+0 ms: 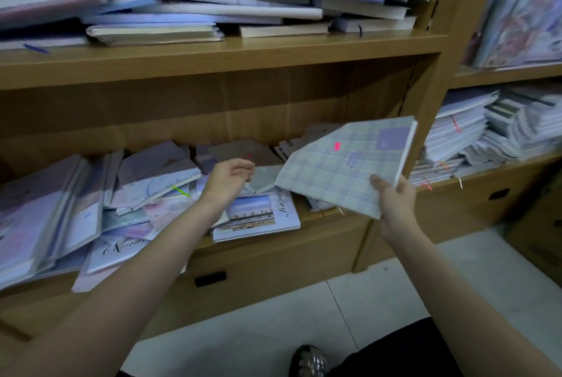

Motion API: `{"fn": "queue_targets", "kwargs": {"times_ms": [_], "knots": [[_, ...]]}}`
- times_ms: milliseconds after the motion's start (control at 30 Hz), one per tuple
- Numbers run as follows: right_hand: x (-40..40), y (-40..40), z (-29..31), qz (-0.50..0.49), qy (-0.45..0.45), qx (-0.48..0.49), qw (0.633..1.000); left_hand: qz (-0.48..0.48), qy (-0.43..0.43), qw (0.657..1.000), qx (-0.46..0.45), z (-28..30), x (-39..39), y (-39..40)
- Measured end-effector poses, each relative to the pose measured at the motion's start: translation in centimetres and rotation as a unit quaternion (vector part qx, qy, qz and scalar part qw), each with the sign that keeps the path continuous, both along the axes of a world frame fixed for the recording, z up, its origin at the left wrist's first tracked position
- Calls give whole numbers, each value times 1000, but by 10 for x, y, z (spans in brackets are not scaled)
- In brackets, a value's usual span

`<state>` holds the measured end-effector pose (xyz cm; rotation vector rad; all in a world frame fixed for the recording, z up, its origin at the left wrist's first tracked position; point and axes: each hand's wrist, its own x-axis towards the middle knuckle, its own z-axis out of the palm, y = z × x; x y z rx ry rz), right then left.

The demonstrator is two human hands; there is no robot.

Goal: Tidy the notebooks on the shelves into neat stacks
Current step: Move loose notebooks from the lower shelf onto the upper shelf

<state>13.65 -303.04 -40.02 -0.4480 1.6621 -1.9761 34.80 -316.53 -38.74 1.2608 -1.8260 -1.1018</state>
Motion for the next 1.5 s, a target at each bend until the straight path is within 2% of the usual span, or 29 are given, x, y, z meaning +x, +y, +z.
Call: {"fn": "queue_targets", "kwargs": {"times_ms": [100,200,367,433,500,533,600,667,700,733,800,867,900,1000,1100,1200,1267,1333,1367,1433,1500], "knots": [[-12,-6,9,-29,6,-9,1000,16,-89,994,-60,-14,19,-19],[-11,-13,19,-34,-10,-45,998,-5,-245,960,-139,-32,28,-28],[0,-49,18,-20,-143,-99,985,-94,-359,912,-173,-57,14,-20],[4,-66,-1,16,-189,-30,981,-118,-410,879,-214,-63,16,-14],[14,-77,-25,32,-192,97,976,-118,-411,848,-314,-63,28,-14],[21,-81,-37,20,-143,161,976,-101,-399,838,-358,-65,36,-19],[36,-88,-54,11,68,240,968,-47,-412,806,-422,-66,58,-27],[55,-98,-56,74,260,224,937,-10,-444,799,-405,-66,78,-30],[64,-104,-56,140,342,211,905,4,-456,802,-387,-65,87,-30],[71,-113,-56,213,414,218,858,15,-464,805,-369,-68,95,-31],[81,-130,-58,321,533,266,736,22,-479,815,-326,-71,109,-32],[88,-141,-63,342,616,296,645,29,-482,817,-314,-77,122,-38],[90,-144,-67,331,637,295,631,24,-480,822,-306,-78,127,-40],[94,-150,-72,274,669,295,625,26,-469,824,-318,-81,134,-44],[94,-155,-71,270,707,308,577,47,-451,830,-324,-76,135,-50],[93,-154,-47,247,717,285,586,87,-440,832,-327,-67,136,-63],[96,-149,-32,220,741,240,588,99,-483,825,-277,-64,135,-73],[101,-140,-31,263,745,151,593,102,-526,807,-249,-67,133,-81],[100,-136,-37,312,725,137,599,104,-528,805,-251,-68,132,-83],[92,-131,-56,415,634,220,614,105,-526,804,-256,-70,131,-86],[80,-127,-73,434,484,317,691,98,-543,789,-269,-69,133,-85]]}}
